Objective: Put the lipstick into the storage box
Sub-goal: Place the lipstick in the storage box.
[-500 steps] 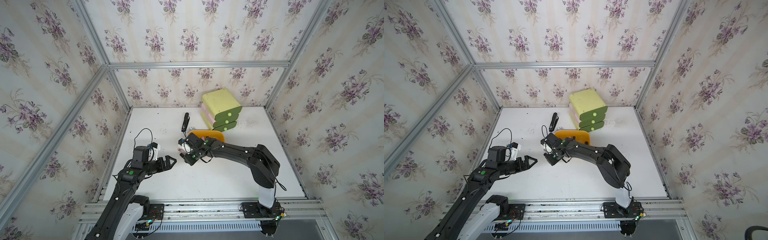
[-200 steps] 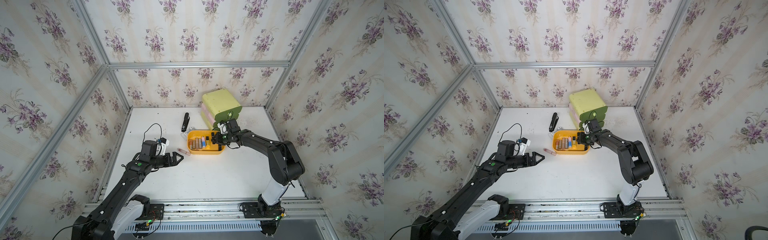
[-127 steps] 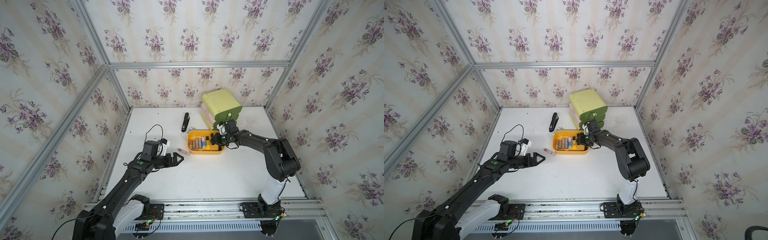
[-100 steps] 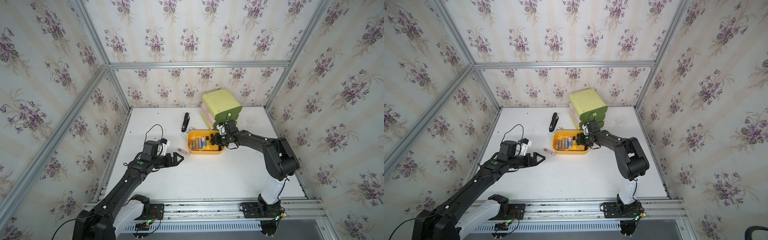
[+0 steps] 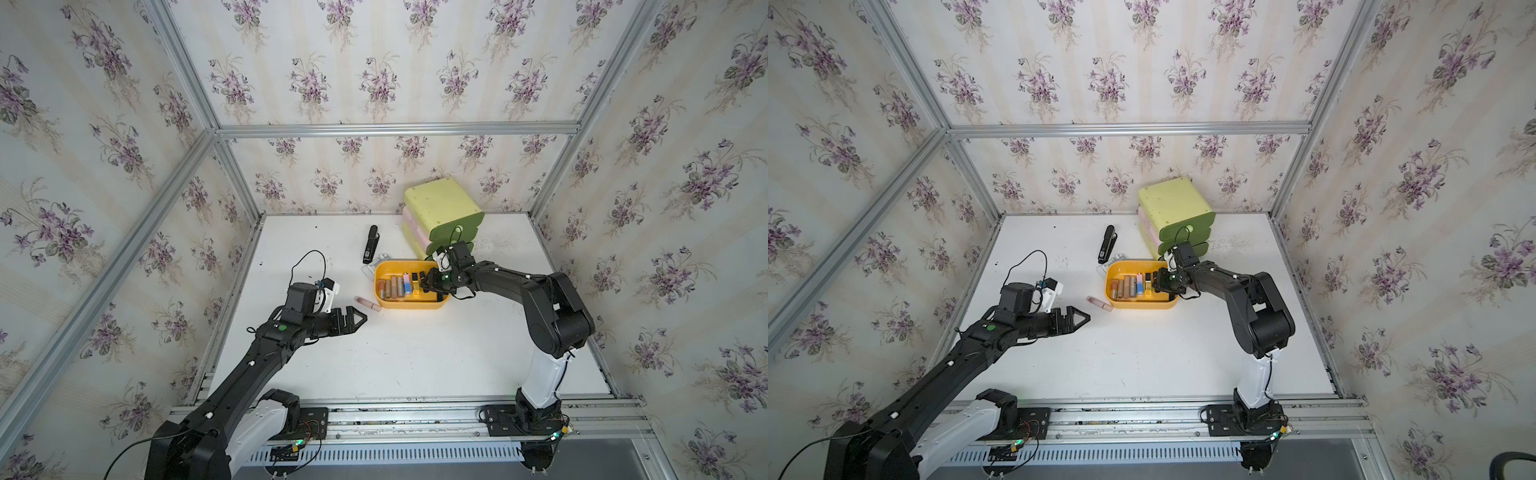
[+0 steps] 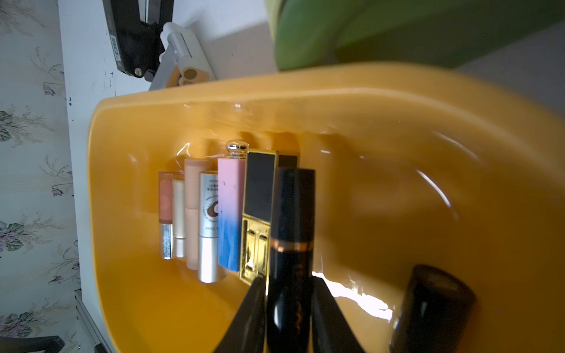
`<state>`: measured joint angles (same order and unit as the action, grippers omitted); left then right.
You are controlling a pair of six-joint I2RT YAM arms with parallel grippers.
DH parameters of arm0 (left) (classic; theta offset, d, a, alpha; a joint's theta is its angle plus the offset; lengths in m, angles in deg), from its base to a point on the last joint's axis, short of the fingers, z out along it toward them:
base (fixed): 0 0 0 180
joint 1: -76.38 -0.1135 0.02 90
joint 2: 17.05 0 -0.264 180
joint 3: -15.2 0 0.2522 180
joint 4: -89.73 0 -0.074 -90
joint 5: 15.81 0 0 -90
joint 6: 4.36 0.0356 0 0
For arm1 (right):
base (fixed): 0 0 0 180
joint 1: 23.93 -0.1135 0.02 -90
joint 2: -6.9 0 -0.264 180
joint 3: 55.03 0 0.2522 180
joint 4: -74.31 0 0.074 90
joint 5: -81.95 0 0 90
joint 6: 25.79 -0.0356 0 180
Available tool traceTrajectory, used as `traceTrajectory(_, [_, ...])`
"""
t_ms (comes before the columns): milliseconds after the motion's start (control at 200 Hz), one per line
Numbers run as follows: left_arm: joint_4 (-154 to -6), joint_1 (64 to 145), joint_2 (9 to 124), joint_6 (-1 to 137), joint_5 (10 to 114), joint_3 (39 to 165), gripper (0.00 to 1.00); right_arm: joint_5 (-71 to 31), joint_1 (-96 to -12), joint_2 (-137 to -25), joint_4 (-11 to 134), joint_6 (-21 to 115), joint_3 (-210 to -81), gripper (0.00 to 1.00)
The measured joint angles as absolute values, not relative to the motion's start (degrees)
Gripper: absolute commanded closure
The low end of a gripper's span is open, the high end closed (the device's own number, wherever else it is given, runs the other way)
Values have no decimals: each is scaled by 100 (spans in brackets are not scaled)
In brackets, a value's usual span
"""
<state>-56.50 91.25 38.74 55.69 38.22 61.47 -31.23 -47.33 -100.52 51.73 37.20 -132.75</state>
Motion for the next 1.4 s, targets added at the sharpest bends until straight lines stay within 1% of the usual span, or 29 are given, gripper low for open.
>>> traceTrajectory(405, [-5626, 9130, 3865, 5588, 3827, 6145, 0, -3144, -4733, -10089, 5284, 3720, -13295, 63])
traceTrajectory(769, [-5462, 9130, 3714, 5584, 3877, 6140, 0, -3070, -4848, -9390, 5238, 3740, -13203, 59])
traceTrajectory(924, [-5335, 9130, 3546, 5560, 4010, 6140, 0, -2871, -5244, -9117, 4908, 3915, -13439, 58])
traceTrajectory(1084, [-5099, 9125, 3345, 5427, 4237, 6140, 0, -2692, -5952, -9119, 4432, 4236, -14023, 57])
traceTrajectory(1219, [-4861, 9123, 3209, 5272, 4421, 6178, 0, -2552, -6359, -9307, 4056, 4549, -14567, 56])
traceTrajectory(1399, [-4546, 9112, 2888, 5053, 4718, 6267, 0, -2524, -6890, -9864, 3560, 4986, -15314, 55])
